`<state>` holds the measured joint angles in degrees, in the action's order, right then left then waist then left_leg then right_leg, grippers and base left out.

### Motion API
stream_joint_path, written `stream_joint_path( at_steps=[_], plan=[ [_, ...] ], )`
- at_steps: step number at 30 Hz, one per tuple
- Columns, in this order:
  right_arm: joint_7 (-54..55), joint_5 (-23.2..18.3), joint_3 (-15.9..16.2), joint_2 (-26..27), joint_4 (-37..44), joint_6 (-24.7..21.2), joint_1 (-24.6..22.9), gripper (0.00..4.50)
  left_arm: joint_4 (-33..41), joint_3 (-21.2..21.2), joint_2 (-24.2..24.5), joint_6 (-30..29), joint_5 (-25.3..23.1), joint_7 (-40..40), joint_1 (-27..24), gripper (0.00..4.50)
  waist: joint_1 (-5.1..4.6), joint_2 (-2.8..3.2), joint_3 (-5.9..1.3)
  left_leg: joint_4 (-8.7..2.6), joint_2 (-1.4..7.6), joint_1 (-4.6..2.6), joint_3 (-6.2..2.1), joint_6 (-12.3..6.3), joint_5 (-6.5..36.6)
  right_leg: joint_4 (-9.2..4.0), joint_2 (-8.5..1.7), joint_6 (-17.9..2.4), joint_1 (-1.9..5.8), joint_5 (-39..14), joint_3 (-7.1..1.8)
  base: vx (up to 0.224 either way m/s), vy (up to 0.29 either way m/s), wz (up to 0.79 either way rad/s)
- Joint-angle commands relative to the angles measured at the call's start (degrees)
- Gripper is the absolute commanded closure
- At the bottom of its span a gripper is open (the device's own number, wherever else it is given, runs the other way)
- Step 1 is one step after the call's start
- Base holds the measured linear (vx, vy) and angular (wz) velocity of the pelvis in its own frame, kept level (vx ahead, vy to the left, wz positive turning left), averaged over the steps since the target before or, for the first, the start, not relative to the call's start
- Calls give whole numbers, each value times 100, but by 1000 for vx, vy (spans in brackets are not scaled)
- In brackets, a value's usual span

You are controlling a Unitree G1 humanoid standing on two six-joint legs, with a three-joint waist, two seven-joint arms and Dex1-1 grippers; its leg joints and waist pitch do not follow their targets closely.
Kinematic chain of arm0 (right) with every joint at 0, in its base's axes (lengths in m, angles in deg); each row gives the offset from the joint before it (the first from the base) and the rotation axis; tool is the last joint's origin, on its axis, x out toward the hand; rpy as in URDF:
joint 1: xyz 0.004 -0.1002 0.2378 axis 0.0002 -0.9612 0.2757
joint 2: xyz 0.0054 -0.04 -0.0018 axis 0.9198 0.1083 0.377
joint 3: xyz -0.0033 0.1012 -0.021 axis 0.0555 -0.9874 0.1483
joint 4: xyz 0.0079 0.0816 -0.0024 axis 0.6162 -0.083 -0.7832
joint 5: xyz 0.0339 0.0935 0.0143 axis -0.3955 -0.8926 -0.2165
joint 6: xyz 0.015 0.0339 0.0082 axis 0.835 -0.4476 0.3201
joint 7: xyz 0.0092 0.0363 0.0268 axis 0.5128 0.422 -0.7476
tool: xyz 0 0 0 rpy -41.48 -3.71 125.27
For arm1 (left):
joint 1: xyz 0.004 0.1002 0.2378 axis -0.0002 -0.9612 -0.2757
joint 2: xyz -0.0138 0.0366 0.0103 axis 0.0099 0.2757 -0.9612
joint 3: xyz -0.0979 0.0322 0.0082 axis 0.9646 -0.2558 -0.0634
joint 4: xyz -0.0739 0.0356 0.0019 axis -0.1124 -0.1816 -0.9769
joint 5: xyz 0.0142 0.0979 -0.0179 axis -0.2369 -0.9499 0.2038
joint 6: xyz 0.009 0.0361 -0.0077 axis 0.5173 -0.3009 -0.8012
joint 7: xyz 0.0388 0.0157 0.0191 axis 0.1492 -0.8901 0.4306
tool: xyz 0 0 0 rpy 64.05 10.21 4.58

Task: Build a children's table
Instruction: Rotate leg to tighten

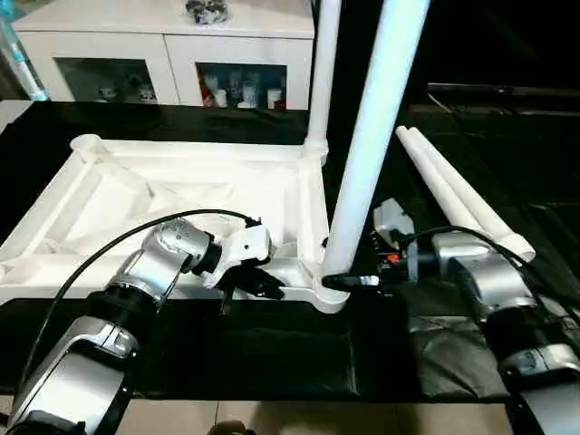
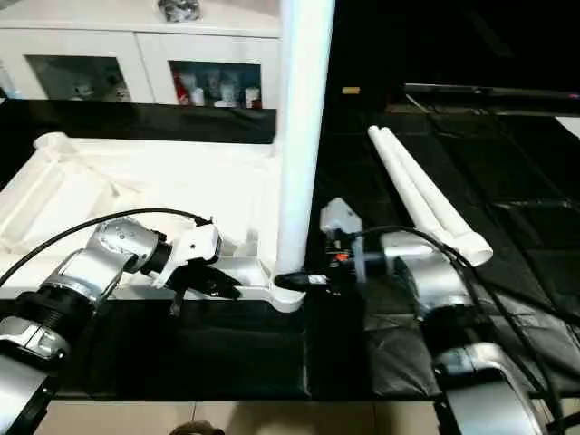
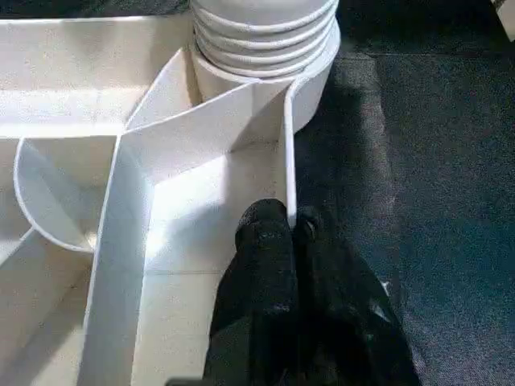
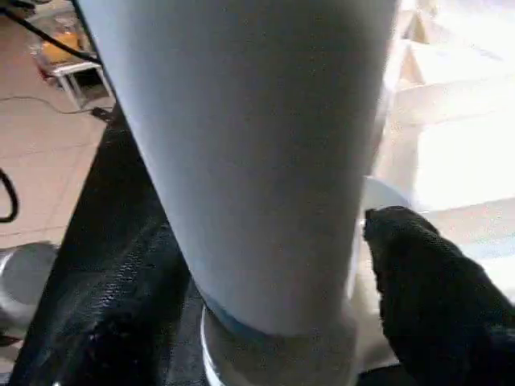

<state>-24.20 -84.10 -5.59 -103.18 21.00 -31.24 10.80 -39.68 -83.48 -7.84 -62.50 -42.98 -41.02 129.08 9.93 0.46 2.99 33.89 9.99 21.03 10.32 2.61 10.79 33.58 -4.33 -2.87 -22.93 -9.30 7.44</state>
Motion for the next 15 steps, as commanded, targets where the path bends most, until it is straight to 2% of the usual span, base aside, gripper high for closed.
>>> stream_joint_path(
  at_steps=[1,8,10,11,15],
  plan=[
    [-78,2,37,-35,-14,40,89,123,-13,-158,-47,85,-73,-164,66,450,-29,-15,-434,-358,447,-76,-141,-398,767,-349,-607,-868,322,-1433,-402,0,0,0],
    [-256,-7,112,-46,-67,-15,83,181,-179,-123,-84,170,-114,0,107,450,-21,-29,-425,-361,436,-81,-140,-380,818,-384,-610,-734,320,-1738,-400,0,0,0],
    [-289,-11,122,-46,-76,-17,72,181,-218,-99,-106,161,-111,70,122,450,-23,-27,-428,-359,442,-90,-139,-370,814,-376,-605,-768,311,-1646,-405,0,0,0],
    [-326,-12,135,-40,-82,-24,56,202,-264,-68,-131,159,-106,149,138,450,-20,-17,-429,-357,439,-91,-136,-372,811,-369,-601,-794,310,-1608,-405,0,0,0],
    [-364,-7,167,-32,17,-52,-57,220,-370,13,-199,53,-103,360,175,450,-2,-9,-427,-353,438,-93,-133,-360,838,-379,-603,-799,312,-1629,-405,0,0,0]
  ],
)
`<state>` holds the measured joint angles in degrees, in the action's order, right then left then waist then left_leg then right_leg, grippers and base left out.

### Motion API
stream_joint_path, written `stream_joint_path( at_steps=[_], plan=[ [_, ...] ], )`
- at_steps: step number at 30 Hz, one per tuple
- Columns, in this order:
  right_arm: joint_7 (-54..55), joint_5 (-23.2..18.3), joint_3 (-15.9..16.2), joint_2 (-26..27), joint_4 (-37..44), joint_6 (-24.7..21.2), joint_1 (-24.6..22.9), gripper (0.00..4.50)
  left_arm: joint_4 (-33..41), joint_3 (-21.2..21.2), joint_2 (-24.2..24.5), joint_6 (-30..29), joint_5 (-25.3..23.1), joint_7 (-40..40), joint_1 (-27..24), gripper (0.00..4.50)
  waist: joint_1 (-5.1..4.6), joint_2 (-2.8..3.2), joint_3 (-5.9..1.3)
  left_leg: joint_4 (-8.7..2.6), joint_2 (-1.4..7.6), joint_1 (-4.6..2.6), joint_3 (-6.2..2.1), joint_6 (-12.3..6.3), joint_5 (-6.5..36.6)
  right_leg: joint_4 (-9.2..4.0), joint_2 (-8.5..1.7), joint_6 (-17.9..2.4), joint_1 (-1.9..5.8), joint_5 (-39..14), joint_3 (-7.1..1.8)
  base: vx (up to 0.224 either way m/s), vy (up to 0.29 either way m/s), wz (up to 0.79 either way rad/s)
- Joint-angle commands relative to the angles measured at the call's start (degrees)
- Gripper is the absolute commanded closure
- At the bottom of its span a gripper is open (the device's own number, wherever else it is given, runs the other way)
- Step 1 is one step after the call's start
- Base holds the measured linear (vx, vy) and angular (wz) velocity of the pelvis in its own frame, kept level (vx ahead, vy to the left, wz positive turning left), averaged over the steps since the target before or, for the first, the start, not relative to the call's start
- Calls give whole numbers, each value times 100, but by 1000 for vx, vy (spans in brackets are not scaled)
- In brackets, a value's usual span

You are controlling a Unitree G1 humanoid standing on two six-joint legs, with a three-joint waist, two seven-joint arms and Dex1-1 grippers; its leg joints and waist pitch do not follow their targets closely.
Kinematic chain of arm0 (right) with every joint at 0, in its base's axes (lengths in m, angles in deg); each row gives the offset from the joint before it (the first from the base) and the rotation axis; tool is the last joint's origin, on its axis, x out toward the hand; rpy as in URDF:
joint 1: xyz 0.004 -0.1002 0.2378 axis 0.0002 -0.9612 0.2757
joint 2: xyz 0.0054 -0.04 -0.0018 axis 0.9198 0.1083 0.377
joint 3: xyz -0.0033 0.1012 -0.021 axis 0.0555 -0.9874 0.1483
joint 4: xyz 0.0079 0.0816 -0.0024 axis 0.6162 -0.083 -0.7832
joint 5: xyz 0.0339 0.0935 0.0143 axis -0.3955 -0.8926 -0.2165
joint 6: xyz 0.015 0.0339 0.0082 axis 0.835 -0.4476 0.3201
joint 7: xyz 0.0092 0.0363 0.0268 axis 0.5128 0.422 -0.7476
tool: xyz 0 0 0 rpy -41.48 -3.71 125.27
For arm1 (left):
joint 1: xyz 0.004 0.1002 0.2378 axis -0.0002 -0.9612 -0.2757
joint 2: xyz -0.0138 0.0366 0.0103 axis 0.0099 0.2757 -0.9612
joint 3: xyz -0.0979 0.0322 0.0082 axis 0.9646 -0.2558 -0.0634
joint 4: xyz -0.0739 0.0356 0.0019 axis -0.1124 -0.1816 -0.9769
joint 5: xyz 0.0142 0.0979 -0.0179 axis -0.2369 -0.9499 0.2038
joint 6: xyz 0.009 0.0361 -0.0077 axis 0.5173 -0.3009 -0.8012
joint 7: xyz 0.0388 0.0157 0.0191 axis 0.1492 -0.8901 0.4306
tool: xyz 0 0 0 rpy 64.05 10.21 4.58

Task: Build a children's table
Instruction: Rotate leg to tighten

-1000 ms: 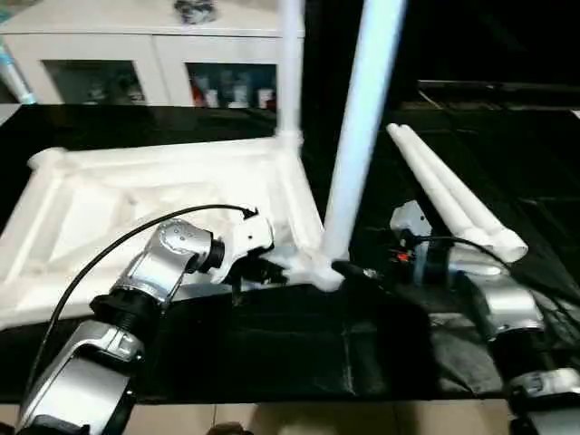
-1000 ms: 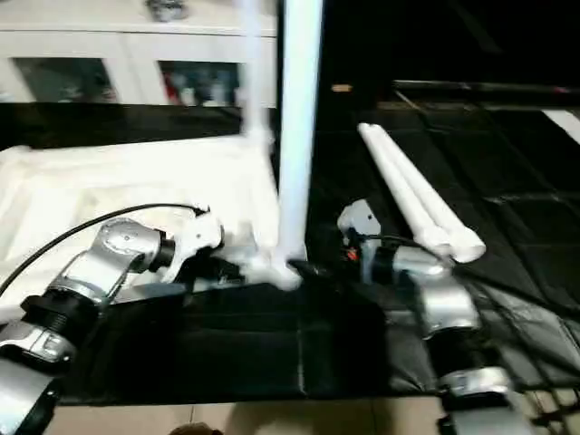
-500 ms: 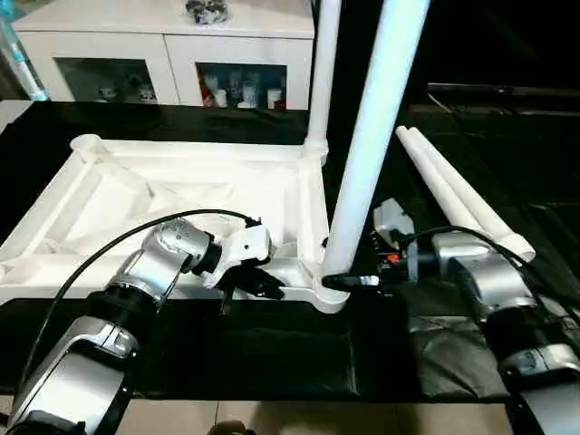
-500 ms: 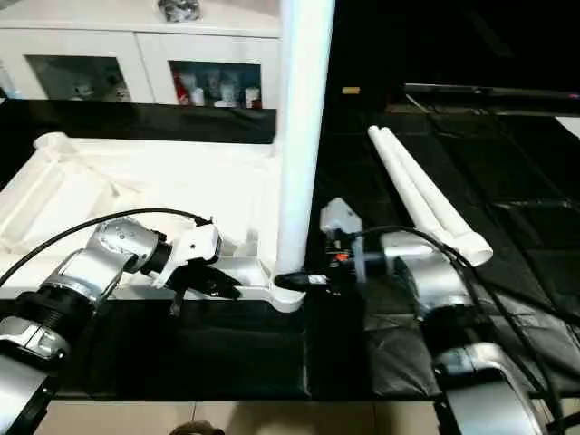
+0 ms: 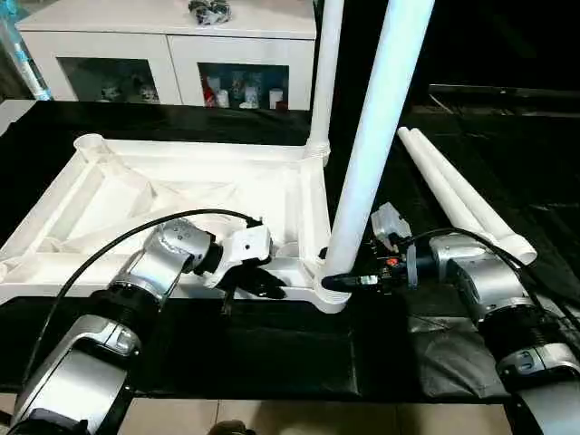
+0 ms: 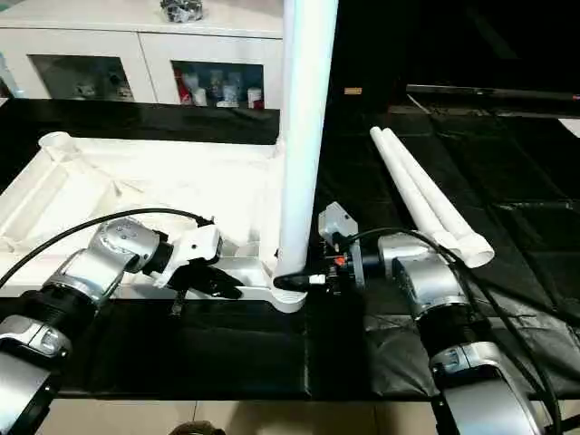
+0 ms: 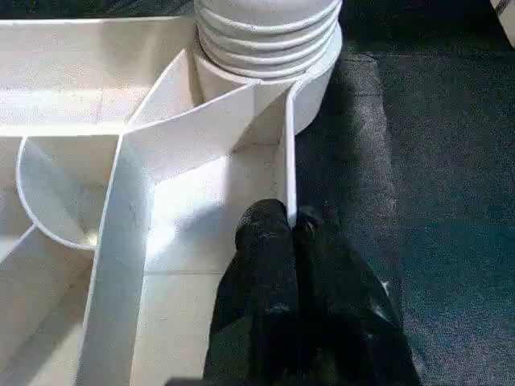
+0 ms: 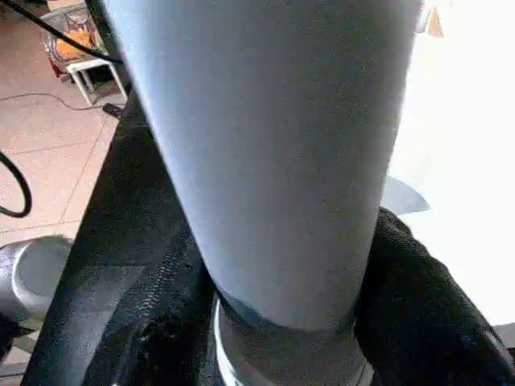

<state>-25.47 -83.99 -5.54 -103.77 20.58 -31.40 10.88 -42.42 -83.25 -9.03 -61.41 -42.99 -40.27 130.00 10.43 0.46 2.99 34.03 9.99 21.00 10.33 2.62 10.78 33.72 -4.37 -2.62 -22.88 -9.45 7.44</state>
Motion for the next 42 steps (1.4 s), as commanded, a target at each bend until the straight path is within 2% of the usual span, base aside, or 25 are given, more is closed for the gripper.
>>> stream_joint_path(
  at_steps=[1,6,10,11,12,13,14,15,16,17,20,21,24,25,26,27,29,30,32,33,34,35,36,39,42],
  plan=[
    [-241,-26,166,28,91,-59,-98,228,-110,11,-94,-80,-86,308,84,450,-38,-13,-424,-365,439,-92,-136,-355,862,-396,-604,-815,306,-1650,-404,0,0,0],
    [-180,-147,146,50,397,-240,-394,244,-127,121,-156,-253,17,388,68,450,31,-15,-422,-368,448,-102,-141,-328,893,-401,-611,-766,301,-1732,-415,0,0,0],
    [-15,-233,73,118,545,-333,-553,248,-116,174,-182,-335,57,459,56,450,36,-18,-416,-373,441,-101,-143,-316,948,-421,-613,-719,298,-1879,-413,0,0,0],
    [263,-257,-14,214,581,-427,-638,249,-94,251,-239,-475,133,531,66,450,51,48,-423,-372,447,-104,-159,-287,963,-414,-622,-717,295,-1882,-412,0,0,0],
    [263,-257,-14,214,581,-427,-638,249,-94,251,-239,-475,133,531,66,450,39,26,-422,-377,453,-107,-147,-283,961,-431,-612,-705,292,-1840,-419,0,0,0],
    [692,-236,-123,374,565,-485,-704,250,-49,353,-340,-655,228,650,104,450,14,6,-415,-393,458,-96,-159,-250,999,-421,-614,-738,303,-1831,-412,0,0,0],
    [1245,-165,-245,592,490,-433,-728,250,-4,487,-497,-916,328,885,181,450,5,43,-410,-397,447,-98,-173,-195,1097,-429,-620,-726,296,-1939,-405,0,0,0],
    [1810,-108,-375,830,407,-432,-717,250,45,606,-663,-1172,401,1134,265,450,-25,25,-398,-404,446,-105,-159,-155,1163,-449,-620,-710,288,-2020,-412,0,0,0],
    [2250,-56,-467,1007,324,-468,-682,250,87,684,-789,-1365,443,1325,328,450,-54,23,-382,-411,420,-126,-181,-48,1284,-484,-645,-684,277,-2299,-396,0,0,0],
    [2392,-38,-496,1063,297,-495,-663,250,92,710,-831,-1421,454,1407,349,450,-88,13,-380,-418,407,-126,-182,-5,1321,-500,-647,-638,291,-2446,-390,0,0,0],
    [3796,64,-740,1797,3,-642,-442,250,126,1070,-1415,-2086,584,2545,618,450,-280,21,-361,-417,374,-130,-204,54,1457,-584,-632,-476,293,-2860,-348,0,0,0],
    [3845,71,-743,1824,-9,-643,-433,250,129,1084,-1437,-2107,588,2589,627,450,-308,10,-365,-416,369,-119,-202,49,1430,-587,-632,-464,301,-2830,-351,0,0,0],
    [4576,146,-835,2143,-364,-594,-207,250,125,1200,-1692,-2287,589,3070,723,450,-365,-11,-382,-386,300,-83,-175,-146,1206,-594,-606,-420,326,-2667,-359,0,0,0],
    [5056,237,-890,2301,-653,-569,-10,250,165,1262,-1838,-2397,569,3316,764,450,-400,4,-400,-388,327,-57,-179,-156,1050,-529,-608,-528,322,-2387,-378,0,0,0],
    [5374,313,-918,2397,-880,-519,146,250,200,1284,-1913,-2454,541,3438,783,450,-426,-9,-422,-393,334,-57,-193,-137,949,-499,-587,-620,331,-2149,-361,0,0,0],
    [5568,382,-947,2457,-1004,-490,233,250,249,1297,-1949,-2512,513,3500,782,450,-449,-7,-412,-392,328,-50,-187,-149,934,-486,-581,-669,327,-2047,-368,0,0,0],
    [5518,415,-981,2485,-1046,-394,279,250,327,1212,-1877,-2479,414,3397,718,450,-465,3,-425,-376,325,-36,-167,-289,790,-442,-570,-811,349,-1569,-389,0,0,0],
    [5450,422,-1029,2497,-1022,-376,274,195,357,1143,-1789,-2440,306,3363,665,450,-460,-1,-427,-378,337,-36,-164,-328,749,-427,-571,-843,349,-1440,-395,0,0,0],
    [5316,475,-1002,2456,-948,-282,207,181,352,1076,-1649,-2377,200,3334,593,450,-470,8,-430,-373,343,-28,-166,-435,679,-389,-577,-923,363,-1190,-399,0,0,0],
    [5275,506,-968,2423,-918,-261,176,181,333,1073,-1610,-2337,193,3319,578,450,-476,8,-426,-374,344,-25,-163,-448,702,-393,-576,-925,357,-1188,-398,0,0,0],
    [5267,686,-832,2285,-868,-47,83,165,303,1042,-1499,-2218,170,3268,534,450,-486,9,-429,-368,344,-25,-160,-459,695,-391,-578,-941,364,-1155,-400,0,0,0],
    [5267,686,-832,2285,-868,-47,83,147,303,1042,-1499,-2218,170,3268,534,450,-486,18,-411,-377,354,-41,-154,-438,769,-415,-575,-932,335,-1243,-402,0,0,0],
    [5203,775,-778,2120,-846,161,-5,137,255,1002,-1365,-2095,130,3216,495,450,-490,11,-409,-380,353,-47,-155,-423,812,-419,-578,-930,340,-1301,-400,0,0,0],
    [5042,672,-845,2003,-819,217,-64,130,213,987,-1256,-1972,102,3161,462,450,-486,14,-400,-387,360,-54,-157,-391,939,-442,-584,-885,343,-1486,-406,0,0,0],
    [4554,621,-919,1594,-635,525,-220,93,139,928,-989,-1708,65,2787,381,450,-459,26,-397,-392,370,-59,-161,-370,993,-451,-588,-833,339,-1595,-410,0,0,0]
  ],
)
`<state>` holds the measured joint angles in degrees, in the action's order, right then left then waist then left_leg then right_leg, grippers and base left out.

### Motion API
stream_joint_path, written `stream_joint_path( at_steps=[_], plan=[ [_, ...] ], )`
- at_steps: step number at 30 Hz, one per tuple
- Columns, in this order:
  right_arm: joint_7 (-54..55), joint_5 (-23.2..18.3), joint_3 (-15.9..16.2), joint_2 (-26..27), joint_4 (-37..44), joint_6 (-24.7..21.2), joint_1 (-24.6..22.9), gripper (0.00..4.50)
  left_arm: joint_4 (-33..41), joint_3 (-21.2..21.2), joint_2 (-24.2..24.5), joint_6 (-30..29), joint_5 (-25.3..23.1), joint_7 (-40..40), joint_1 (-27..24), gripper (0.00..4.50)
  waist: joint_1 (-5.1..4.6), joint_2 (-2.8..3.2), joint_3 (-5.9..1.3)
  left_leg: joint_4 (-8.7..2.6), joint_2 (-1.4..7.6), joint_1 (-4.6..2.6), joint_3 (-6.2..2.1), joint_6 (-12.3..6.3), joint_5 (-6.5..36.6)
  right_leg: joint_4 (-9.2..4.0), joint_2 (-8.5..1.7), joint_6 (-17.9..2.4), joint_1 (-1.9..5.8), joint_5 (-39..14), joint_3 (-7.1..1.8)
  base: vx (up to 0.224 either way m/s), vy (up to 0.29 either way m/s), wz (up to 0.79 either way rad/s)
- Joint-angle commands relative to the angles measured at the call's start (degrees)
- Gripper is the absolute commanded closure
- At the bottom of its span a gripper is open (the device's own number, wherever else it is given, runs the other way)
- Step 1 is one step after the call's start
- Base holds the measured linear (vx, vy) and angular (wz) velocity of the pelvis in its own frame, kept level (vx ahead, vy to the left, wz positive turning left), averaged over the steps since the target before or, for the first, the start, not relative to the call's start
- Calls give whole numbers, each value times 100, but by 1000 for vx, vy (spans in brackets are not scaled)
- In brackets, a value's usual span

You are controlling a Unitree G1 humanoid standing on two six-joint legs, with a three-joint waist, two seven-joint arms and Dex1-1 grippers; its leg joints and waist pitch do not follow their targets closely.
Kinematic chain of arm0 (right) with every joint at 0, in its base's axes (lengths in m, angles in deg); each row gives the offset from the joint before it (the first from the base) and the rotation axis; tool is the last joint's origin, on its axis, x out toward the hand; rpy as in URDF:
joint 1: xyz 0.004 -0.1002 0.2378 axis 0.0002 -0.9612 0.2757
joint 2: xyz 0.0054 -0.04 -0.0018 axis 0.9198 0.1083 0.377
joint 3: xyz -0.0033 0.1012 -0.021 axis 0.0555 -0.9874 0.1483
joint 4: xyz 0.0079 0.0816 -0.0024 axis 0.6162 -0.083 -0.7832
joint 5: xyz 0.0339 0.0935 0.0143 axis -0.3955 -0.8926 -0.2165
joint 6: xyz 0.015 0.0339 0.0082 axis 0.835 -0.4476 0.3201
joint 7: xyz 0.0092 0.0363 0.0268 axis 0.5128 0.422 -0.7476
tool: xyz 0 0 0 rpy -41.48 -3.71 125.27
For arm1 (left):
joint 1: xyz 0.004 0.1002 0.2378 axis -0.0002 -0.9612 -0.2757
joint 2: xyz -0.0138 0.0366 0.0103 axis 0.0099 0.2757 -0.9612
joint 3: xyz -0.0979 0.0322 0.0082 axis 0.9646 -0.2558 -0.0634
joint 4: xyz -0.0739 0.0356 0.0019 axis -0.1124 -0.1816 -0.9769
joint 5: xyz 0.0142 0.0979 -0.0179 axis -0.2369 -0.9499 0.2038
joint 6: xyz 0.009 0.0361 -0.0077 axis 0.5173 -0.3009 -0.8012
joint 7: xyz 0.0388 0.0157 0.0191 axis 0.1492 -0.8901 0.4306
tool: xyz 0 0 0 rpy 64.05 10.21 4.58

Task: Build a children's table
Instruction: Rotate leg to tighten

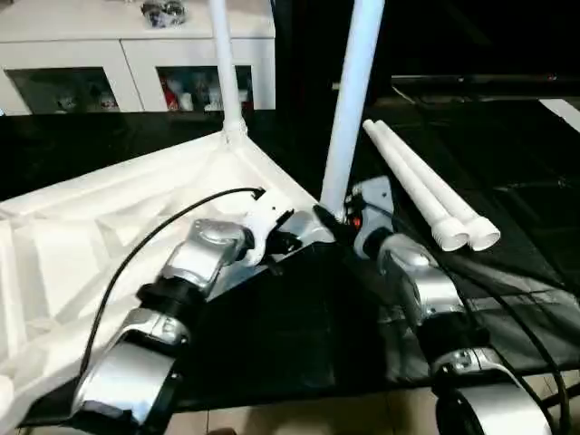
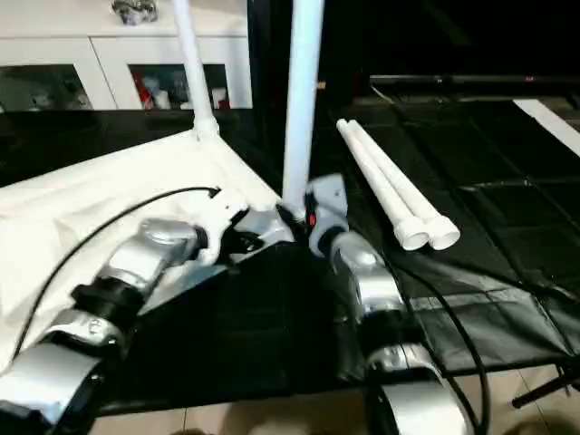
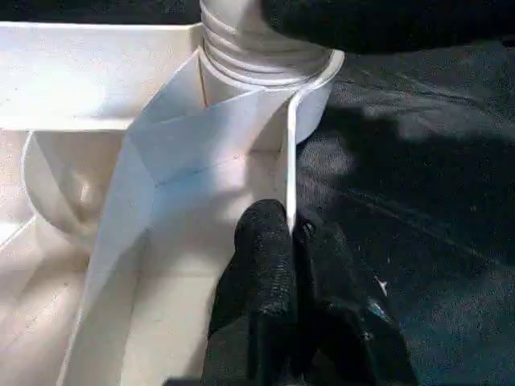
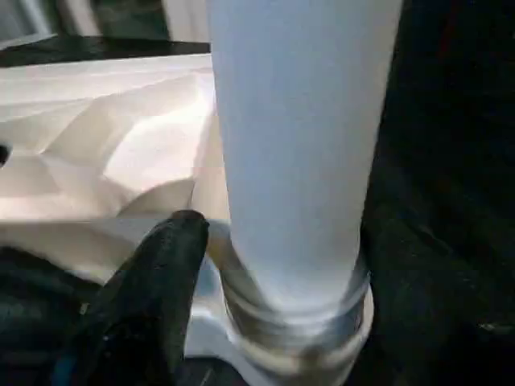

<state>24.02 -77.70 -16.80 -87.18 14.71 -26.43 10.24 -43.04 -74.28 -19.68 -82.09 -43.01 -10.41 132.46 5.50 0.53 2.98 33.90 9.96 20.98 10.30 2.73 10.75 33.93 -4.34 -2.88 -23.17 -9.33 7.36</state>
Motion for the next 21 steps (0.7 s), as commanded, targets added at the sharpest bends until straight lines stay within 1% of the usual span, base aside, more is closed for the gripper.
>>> stream_joint_path(
  at_steps=[1,2,3,4,5,6,7,8,9,10,11,13,14,15,16,19,20,21],
  plan=[
    [-636,-49,189,-198,25,75,-200,81,185,-7,158,477,52,-343,109,450,44,5,-402,-369,362,-48,-147,-403,964,-462,-581,-804,375,-1539,-405,0,0,0],
    [-716,-63,185,-238,48,85,-213,81,181,-20,183,515,48,-388,101,450,55,10,-411,-369,377,-44,-151,-419,910,-437,-586,-832,381,-1417,-410,0,0,0],
    [-936,-120,152,-375,108,77,-233,66,182,-61,258,589,54,-565,72,450,64,2,-409,-369,376,-45,-154,-438,870,-438,-581,-846,387,-1356,-406,0,0,0],
    [-1205,-217,94,-551,184,40,-243,55,187,-135,360,735,50,-804,30,450,70,-8,-423,-355,368,-32,-150,-477,819,-413,-586,-903,395,-1225,-406,0,0,0],
    [-1365,-282,55,-678,207,35,-233,49,179,-206,439,858,37,-982,4,450,84,-2,-431,-342,376,-25,-144,-530,723,-385,-586,-946,394,-1095,-409,0,0,0],
    [-1709,-356,36,-925,234,38,-199,48,123,-329,572,1000,-17,-1235,-14,450,97,-9,-429,-339,375,-23,-143,-554,689,-381,-577,-958,394,-1064,-403,0,0,0],
    [-1850,-382,40,-1001,247,27,-189,42,99,-365,610,1054,-36,-1311,-15,450,134,-7,-425,-328,383,-25,-129,-602,667,-376,-564,-954,387,-1062,-401,0,0,0],
    [-1956,-391,59,-1049,268,22,-190,29,95,-388,635,1114,-38,-1384,-21,450,146,-2,-420,-327,384,-28,-123,-606,667,-378,-561,-947,379,-1076,-401,0,0,0],
    [-2365,-467,113,-1198,377,6,-196,29,87,-486,732,1265,-56,-1660,-39,450,172,1,-415,-326,390,-42,-118,-599,718,-385,-559,-939,362,-1144,-398,0,0,0],
    [-2580,-513,140,-1271,437,3,-197,29,83,-540,783,1328,-67,-1809,-46,450,205,-8,-414,-330,391,-40,-117,-601,776,-392,-569,-896,371,-1266,-396,0,0,0],
    [-2875,-596,179,-1360,527,-50,-197,29,69,-599,840,1449,-61,-1997,-52,450,219,-17,-412,-333,400,-36,-119,-589,782,-392,-574,-874,367,-1334,-396,0,0,0],
    [-3382,-742,259,-1497,700,-193,-203,29,55,-669,909,1604,-41,-2282,-60,450,267,-8,-417,-325,405,-40,-120,-610,767,-399,-581,-858,362,-1384,-396,0,0,0],
    [-3382,-742,259,-1497,700,-193,-203,29,55,-669,909,1604,-41,-2282,-60,450,299,-3,-418,-325,412,-54,-117,-606,787,-408,-581,-861,349,-1436,-394,0,0,0],
    [-3695,-797,352,-1589,758,-289,-178,29,73,-710,943,1671,7,-2502,-68,450,307,-6,-413,-330,419,-52,-121,-580,791,-403,-579,-859,339,-1458,-397,0,0,0],
    [-3887,-827,416,-1648,784,-346,-158,29,85,-735,963,1706,43,-2643,-72,450,333,-8,-419,-332,419,-55,-125,-565,799,-404,-585,-851,348,-1494,-392,0,0,0],
    [-4410,-748,686,-1731,734,-330,-48,29,170,-866,1001,1891,121,-3106,-90,450,372,-15,-415,-331,413,-54,-123,-525,831,-414,-588,-817,337,-1599,-395,0,0,0],
    [-4476,-714,737,-1710,693,-358,-5,44,194,-905,1000,1912,112,-3165,-96,450,385,-26,-414,-334,413,-53,-121,-511,838,-420,-590,-802,337,-1648,-394,0,0,0],
    [-4476,-714,737,-1710,693,-358,-5,44,194,-905,1000,1912,112,-3165,-96,450,393,-20,-412,-335,417,-56,-128,-494,840,-413,-594,-806,331,-1679,-394,0,0,0]
  ],
)
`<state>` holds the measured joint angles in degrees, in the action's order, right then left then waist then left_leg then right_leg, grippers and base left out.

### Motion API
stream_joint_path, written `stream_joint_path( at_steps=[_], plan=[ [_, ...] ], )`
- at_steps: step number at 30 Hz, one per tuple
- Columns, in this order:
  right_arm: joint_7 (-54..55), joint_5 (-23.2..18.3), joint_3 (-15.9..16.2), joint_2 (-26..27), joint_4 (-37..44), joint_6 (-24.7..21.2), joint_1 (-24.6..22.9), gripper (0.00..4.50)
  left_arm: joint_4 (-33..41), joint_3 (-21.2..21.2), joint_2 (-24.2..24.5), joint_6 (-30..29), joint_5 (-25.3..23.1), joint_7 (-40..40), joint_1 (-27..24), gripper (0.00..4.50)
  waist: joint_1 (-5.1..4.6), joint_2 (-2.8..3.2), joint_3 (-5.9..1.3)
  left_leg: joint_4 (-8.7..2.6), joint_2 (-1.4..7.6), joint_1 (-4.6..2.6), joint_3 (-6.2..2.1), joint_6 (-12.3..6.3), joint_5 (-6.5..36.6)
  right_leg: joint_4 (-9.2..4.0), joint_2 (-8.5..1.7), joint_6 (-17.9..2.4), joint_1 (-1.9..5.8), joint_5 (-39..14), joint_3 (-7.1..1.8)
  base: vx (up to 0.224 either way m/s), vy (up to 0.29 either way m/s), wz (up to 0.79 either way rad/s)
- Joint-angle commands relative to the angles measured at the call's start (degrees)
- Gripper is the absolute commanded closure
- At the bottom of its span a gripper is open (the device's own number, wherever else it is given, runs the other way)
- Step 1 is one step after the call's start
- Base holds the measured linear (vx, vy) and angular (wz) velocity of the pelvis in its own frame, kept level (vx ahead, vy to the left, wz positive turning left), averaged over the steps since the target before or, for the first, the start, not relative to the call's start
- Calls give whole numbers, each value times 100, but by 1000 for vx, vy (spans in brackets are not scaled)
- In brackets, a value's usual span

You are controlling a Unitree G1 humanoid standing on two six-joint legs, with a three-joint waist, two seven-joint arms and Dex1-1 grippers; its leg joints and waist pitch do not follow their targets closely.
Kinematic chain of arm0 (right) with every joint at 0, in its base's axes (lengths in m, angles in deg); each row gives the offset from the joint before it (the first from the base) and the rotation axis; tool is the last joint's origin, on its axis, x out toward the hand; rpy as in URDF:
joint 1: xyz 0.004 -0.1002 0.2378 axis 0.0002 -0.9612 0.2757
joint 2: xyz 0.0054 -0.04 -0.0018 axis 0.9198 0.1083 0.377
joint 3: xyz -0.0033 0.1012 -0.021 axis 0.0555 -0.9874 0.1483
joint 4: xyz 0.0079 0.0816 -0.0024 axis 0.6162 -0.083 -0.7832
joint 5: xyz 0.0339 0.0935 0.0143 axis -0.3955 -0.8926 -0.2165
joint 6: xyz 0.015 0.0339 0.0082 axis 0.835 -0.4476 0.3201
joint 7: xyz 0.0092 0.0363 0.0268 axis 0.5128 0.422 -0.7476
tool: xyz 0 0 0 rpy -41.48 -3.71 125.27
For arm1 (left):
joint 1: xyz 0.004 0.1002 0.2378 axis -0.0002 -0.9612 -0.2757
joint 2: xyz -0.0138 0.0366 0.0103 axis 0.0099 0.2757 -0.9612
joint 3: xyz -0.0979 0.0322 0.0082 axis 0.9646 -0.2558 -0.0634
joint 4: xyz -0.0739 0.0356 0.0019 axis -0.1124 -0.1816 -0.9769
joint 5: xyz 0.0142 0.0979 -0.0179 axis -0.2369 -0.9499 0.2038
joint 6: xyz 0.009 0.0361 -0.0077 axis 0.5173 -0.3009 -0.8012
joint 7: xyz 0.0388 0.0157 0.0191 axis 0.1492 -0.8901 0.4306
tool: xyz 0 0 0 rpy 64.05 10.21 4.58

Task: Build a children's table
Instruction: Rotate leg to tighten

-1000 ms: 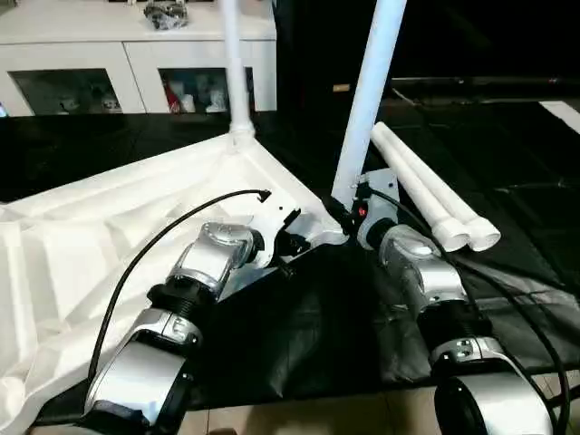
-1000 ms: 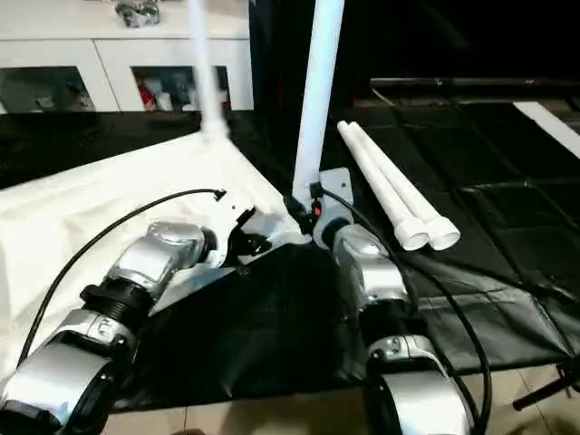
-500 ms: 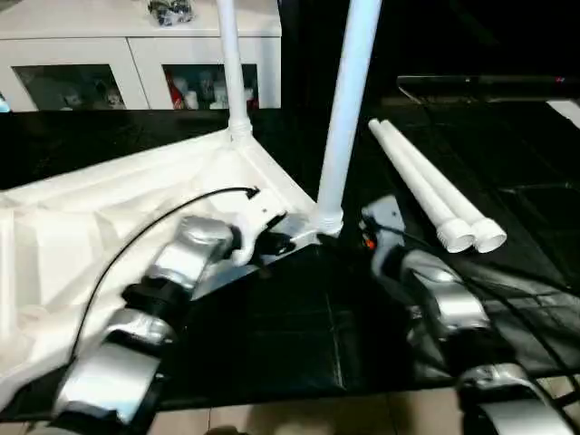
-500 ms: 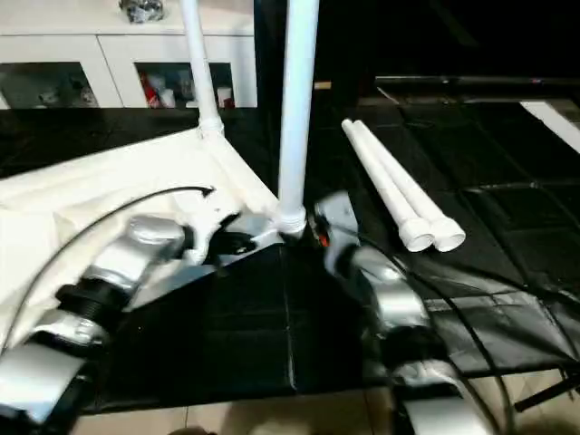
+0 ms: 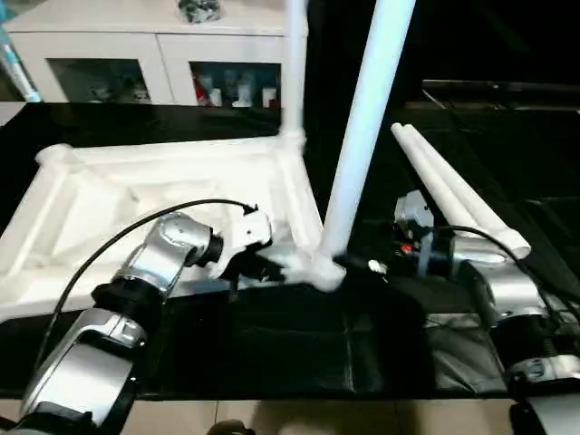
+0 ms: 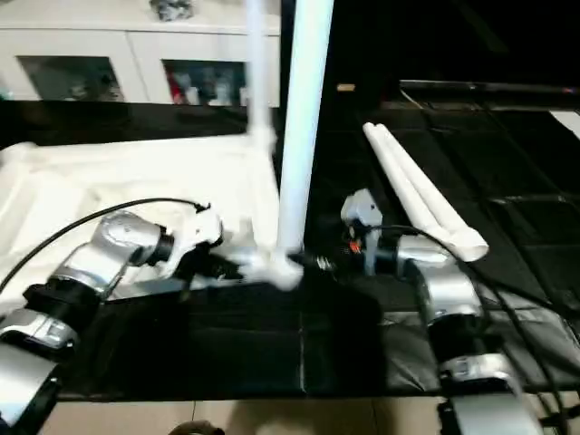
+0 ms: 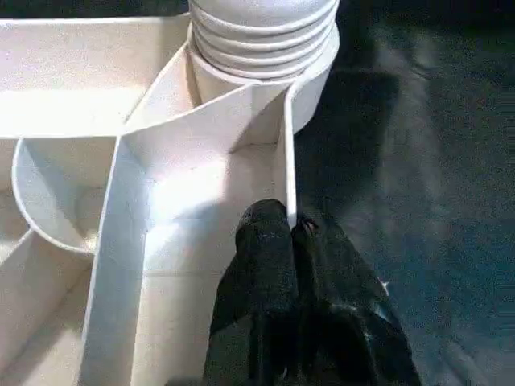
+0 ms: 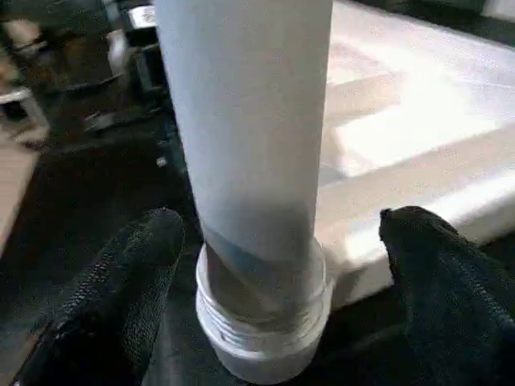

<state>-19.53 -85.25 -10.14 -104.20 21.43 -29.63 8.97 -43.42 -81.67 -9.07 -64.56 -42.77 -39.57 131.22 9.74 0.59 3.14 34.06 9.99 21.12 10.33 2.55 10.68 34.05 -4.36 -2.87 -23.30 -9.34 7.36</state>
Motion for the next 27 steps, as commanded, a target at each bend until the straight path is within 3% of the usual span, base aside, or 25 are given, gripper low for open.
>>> stream_joint_path(
  at_steps=[1,9,19,27],
  plan=[
    [-235,59,136,15,-37,-83,179,44,255,-224,-64,218,61,-345,18,450,-18,-29,-428,-352,418,-82,-128,-455,877,-439,-593,-791,334,-1750,-395,0,0,0],
    [-644,25,381,81,-151,-191,271,120,301,-260,-89,384,-6,-383,-15,450,6,-47,-433,-357,427,-70,-136,-411,832,-416,-604,-791,340,-1720,-396,0,0,0],
    [-778,7,459,112,-212,-255,257,205,137,-256,-81,496,-103,-232,43,450,15,-45,-439,-353,421,-67,-137,-397,793,-406,-599,-790,344,-1650,-400,0,0,0],
    [-844,21,552,101,-134,-279,174,240,54,-210,-78,478,-133,-98,63,450,17,-34,-436,-356,424,-75,-140,-365,849,-422,-599,-747,343,-1769,-396,0,0,0]
  ],
)
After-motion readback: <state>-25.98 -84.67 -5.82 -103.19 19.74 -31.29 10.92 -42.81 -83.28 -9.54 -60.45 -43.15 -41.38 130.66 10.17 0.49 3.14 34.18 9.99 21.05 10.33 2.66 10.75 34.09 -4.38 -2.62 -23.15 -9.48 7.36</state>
